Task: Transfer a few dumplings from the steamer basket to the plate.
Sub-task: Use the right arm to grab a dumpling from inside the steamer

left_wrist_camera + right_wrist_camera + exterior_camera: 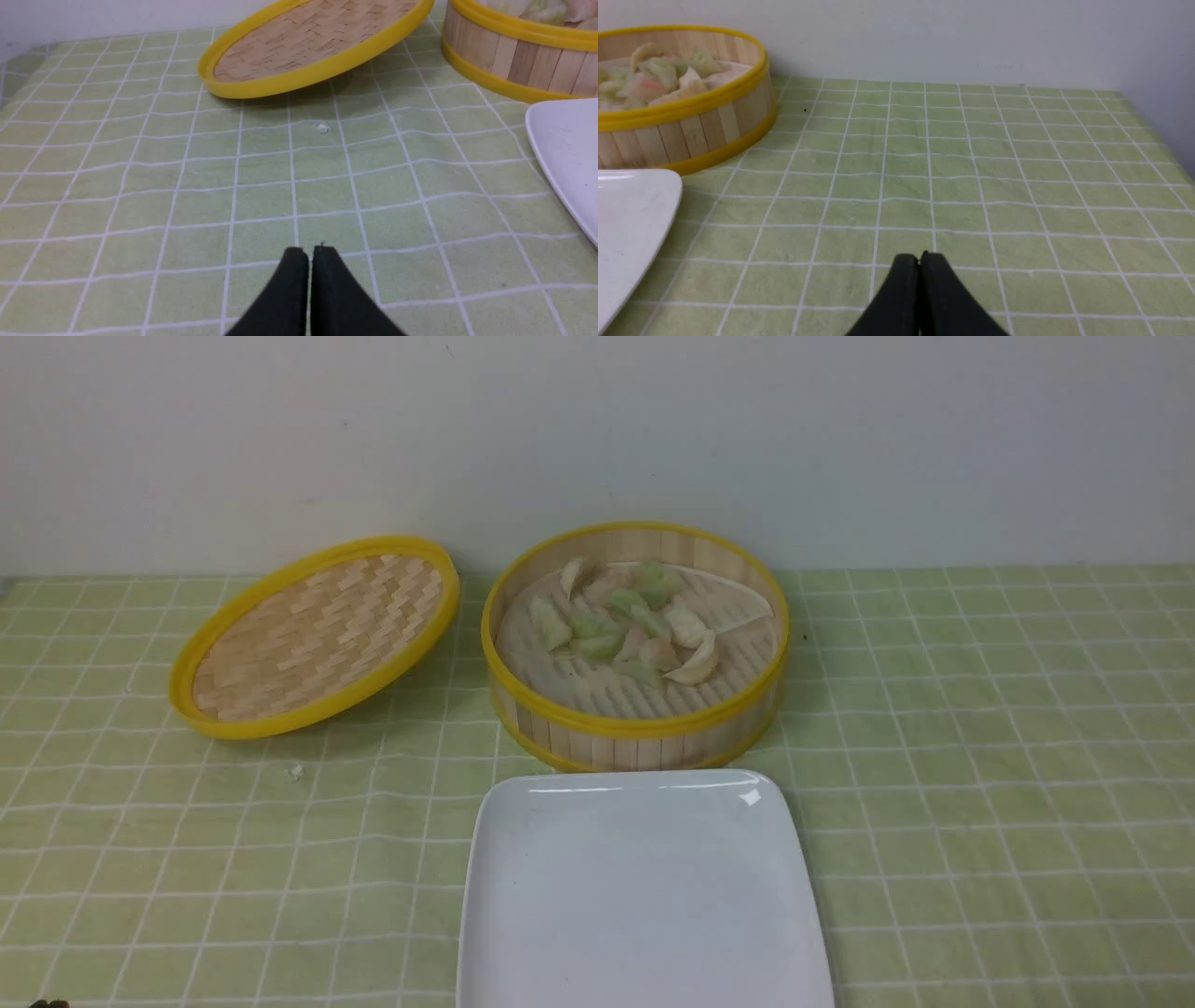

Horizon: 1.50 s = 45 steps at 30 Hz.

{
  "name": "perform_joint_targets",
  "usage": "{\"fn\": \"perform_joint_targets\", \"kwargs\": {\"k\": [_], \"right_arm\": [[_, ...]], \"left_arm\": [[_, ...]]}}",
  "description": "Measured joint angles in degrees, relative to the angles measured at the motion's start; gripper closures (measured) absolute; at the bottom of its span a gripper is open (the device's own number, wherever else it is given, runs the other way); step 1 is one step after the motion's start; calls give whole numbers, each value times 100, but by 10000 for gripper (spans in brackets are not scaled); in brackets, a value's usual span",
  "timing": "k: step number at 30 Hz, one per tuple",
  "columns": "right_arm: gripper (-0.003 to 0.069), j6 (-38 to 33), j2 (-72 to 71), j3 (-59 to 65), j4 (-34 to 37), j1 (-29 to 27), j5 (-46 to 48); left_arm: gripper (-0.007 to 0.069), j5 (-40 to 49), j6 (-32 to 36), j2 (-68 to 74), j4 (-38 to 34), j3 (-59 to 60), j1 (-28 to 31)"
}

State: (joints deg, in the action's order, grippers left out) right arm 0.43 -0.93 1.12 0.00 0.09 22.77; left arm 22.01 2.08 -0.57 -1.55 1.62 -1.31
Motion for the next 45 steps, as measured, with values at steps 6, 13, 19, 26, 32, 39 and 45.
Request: {"fn": "perform_joint_targets", "kwargs": {"k": [6, 13, 19, 26, 32, 39, 45], "right_arm": [[675, 12, 0, 0, 0, 0, 0], [675, 12, 0, 0, 0, 0, 0], [675, 15, 0, 0, 0, 0, 0], [675, 15, 0, 0, 0, 0, 0], [675, 15, 0, 0, 0, 0, 0], [675, 15, 0, 0, 0, 0, -6], [675, 476, 0, 54, 1263, 0, -469]], "left_arm": [[631, 0, 0, 0, 0, 0, 0], [631, 0, 0, 0, 0, 0, 0], [631, 0, 0, 0, 0, 0, 0], [631, 0, 0, 0, 21, 0, 0], [631, 0, 0, 0, 25, 0, 0], [631, -447, -66, 0, -61, 20, 0], [631, -2201, -815, 0, -1426, 20, 0]]}}
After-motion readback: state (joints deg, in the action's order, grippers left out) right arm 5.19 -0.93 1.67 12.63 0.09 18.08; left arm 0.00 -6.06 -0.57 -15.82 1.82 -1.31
